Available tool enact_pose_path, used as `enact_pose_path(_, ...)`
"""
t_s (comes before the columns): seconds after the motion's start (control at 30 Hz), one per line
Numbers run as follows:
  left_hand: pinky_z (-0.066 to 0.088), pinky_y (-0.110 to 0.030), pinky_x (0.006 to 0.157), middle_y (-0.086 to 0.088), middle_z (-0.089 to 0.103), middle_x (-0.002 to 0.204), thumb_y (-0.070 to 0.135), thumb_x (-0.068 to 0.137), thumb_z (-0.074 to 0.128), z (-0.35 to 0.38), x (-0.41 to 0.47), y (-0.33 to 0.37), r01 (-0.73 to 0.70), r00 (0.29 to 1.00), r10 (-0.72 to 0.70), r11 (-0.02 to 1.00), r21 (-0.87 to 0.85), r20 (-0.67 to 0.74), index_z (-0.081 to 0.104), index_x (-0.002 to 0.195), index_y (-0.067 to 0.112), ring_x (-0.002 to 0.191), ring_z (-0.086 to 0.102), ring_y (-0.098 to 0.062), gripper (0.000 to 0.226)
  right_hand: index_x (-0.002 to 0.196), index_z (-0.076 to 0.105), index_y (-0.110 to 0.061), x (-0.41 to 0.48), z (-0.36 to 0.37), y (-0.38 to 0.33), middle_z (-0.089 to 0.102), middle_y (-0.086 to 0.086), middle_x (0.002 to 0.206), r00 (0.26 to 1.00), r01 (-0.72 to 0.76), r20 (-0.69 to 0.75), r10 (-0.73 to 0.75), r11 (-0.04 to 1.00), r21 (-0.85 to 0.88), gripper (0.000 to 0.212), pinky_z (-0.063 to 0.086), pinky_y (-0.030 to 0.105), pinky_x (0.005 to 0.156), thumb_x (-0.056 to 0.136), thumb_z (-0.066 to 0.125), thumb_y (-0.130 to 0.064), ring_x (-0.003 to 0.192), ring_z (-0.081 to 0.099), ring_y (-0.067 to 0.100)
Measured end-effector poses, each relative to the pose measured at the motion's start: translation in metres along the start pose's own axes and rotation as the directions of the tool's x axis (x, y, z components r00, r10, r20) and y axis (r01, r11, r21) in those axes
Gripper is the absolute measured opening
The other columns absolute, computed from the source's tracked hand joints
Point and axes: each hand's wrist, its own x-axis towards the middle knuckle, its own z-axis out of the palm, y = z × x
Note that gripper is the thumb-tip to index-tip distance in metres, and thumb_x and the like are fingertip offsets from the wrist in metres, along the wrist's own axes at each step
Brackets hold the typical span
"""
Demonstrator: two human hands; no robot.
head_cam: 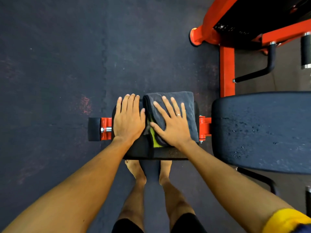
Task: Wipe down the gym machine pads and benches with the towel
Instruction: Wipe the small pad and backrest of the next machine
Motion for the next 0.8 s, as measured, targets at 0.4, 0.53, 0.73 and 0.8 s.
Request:
enact_pose_path(0.4, 0.024, -0.049, 0.123, -0.012, 0.052, 0.149, 0.023, 0.104, 0.033, 0.008, 0.003, -0.002, 0.027, 1.0, -0.027, 0.997, 0.075, -0.014, 0.049, 0.146, 0.005, 0.144, 0.041, -0.031, 0.048, 0.112, 0.075, -0.03, 0.091, 0.001, -0.029, 0.074, -0.005, 0.111, 0.985, -0.172, 0.026, 0.171, 0.984, 0.042, 0.067, 0.039, 0.045, 0.098, 0.09, 0.035, -0.08, 0.107, 0.067, 0.025)
enact_pose_path(0.53, 0.022, -0.047, 0.124, -0.008, 0.052, 0.149, 0.03, 0.105, 0.031, 0.006, 0.003, 0.0, 0.038, 0.999, -0.038, 0.997, 0.073, -0.003, 0.049, 0.146, 0.01, 0.144, 0.04, -0.028, 0.049, 0.109, 0.073, -0.032, 0.077, -0.012, 0.025, 0.073, -0.004, 0.108, 0.984, -0.174, 0.046, 0.174, 0.985, 0.015, 0.067, 0.041, 0.045, 0.094, 0.089, 0.034, -0.083, 0.107, 0.066, 0.026)
enact_pose_path(0.73, 0.022, -0.047, 0.124, -0.008, 0.052, 0.148, 0.031, 0.104, 0.031, 0.008, 0.004, -0.001, 0.038, 0.999, -0.037, 0.996, 0.079, -0.014, 0.049, 0.146, 0.01, 0.143, 0.041, -0.028, 0.05, 0.103, 0.077, -0.025, 0.08, -0.001, 0.007, 0.075, 0.0, 0.105, 0.948, -0.315, -0.035, 0.315, 0.949, 0.005, 0.063, 0.038, 0.047, 0.098, 0.092, 0.04, -0.075, 0.105, 0.066, 0.03)
enact_pose_path(0.8, 0.023, -0.047, 0.123, -0.009, 0.053, 0.148, 0.029, 0.104, 0.031, 0.009, 0.004, -0.002, 0.038, 0.999, -0.037, 0.997, 0.07, -0.024, 0.049, 0.145, 0.009, 0.143, 0.042, -0.029, 0.049, 0.107, 0.077, -0.026, 0.087, 0.003, -0.024, 0.075, -0.001, 0.107, 0.973, -0.227, -0.031, 0.228, 0.973, 0.032, 0.061, 0.039, 0.046, 0.097, 0.093, 0.039, -0.072, 0.104, 0.067, 0.028)
